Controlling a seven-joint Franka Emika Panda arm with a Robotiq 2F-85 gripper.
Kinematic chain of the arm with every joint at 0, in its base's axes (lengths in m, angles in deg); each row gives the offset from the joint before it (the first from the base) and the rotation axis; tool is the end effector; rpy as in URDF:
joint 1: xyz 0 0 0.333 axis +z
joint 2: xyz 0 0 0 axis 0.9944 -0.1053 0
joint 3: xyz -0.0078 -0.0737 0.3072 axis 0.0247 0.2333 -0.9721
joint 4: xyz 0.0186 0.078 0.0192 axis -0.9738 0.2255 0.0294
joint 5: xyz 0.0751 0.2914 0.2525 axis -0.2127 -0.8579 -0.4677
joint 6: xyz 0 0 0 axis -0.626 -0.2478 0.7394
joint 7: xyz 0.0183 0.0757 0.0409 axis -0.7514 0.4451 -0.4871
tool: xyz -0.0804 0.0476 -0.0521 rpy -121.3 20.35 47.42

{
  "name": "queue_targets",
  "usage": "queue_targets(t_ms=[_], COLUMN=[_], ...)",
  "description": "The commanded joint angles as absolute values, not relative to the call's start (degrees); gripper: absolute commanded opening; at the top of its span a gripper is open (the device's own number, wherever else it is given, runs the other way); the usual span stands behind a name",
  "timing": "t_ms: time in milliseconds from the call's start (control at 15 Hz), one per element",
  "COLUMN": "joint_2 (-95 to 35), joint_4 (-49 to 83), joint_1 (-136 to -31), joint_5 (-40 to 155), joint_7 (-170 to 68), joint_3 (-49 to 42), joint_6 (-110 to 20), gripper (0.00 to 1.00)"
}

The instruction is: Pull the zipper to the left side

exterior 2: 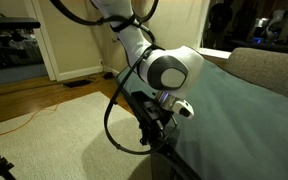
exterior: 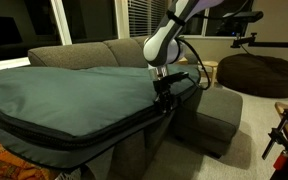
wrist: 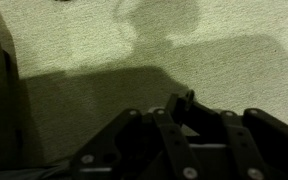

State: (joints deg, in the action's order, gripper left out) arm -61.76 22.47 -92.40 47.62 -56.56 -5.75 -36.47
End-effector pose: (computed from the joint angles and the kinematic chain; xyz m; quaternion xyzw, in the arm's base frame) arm 0.6103 -0.1015 0.0783 -0.9769 0.1197 0.1697 0.0500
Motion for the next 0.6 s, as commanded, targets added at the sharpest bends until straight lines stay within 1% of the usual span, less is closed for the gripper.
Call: queue_targets(t_ms=[0,533], joint_2=[-57.2,-54.2], joint_4=[27.7,31.4], joint_1=[-90.3,-87.3], joint_5=[47.4,48.0], joint_7=[-53.4,-50.7], joint_3=[-5.2,-5.1], joint_6=[-38.7,-41.1], gripper=[0.05,0.05])
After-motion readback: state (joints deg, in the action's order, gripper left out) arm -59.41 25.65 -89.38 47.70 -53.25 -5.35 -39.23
